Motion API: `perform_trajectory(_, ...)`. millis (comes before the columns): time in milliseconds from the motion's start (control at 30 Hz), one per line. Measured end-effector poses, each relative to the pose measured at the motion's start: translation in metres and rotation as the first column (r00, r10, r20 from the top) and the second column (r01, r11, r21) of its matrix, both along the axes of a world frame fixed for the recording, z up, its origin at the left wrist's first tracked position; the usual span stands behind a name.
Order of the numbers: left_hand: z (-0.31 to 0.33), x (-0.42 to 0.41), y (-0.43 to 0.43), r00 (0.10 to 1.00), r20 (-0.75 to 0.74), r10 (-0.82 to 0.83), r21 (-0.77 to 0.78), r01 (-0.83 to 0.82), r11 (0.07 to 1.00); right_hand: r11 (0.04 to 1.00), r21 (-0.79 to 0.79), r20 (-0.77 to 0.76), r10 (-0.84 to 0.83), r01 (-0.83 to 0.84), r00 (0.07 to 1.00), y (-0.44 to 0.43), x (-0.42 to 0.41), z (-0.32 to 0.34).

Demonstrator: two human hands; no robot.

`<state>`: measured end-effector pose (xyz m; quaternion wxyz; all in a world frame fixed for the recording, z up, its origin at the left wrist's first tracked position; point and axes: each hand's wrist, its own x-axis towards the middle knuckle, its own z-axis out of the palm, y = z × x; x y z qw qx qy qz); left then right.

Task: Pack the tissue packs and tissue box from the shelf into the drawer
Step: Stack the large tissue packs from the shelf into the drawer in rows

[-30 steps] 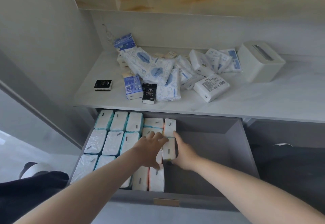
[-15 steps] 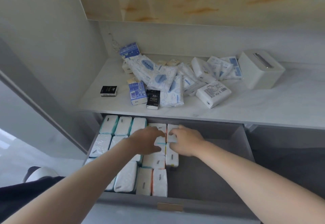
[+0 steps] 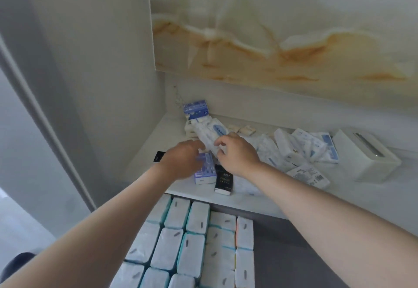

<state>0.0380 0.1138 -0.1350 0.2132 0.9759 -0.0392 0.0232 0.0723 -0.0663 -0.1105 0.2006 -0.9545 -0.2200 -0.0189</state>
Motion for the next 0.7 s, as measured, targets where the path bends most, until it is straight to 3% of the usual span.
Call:
perform_trajectory(200, -0.028, 0.054, 0.039, 0.985, -0.087, 0.150, -0.113, -0.159, 0.981, 0.982, -0.178, 0.024, -0.064, 0.067, 0.998, 0.068, 0.075, -0.001)
perform_trajectory(300, -0.040, 0.074, 0.054, 0.982, -0.085, 0.169, -0.122, -0.179, 0.976, 0.950, -0.186, -0.086, -0.269, 0.250, 0.959, 0.097, 0.110, -0.005)
perform_trajectory(367, -0.048, 0.084, 0.066, 0.980, -0.072, 0.187, -0.150, -0.197, 0.969, 0.939, -0.192, -0.170, -0.319, 0.286, 0.932, 0.110, 0.134, -0.009)
perform_trajectory(533, -0.063, 0.100, 0.092, 0.970, -0.088, 0.227, -0.258, -0.242, 0.935, 0.939, -0.340, -0.289, -0.153, 0.048, 0.945, 0.124, 0.159, -0.024)
perform_trajectory(700, -0.071, 0.111, 0.096, 0.970, -0.097, 0.224, -0.380, -0.244, 0.892, 0.935, -0.300, -0.308, 0.093, -0.189, 0.947, 0.126, 0.148, -0.037)
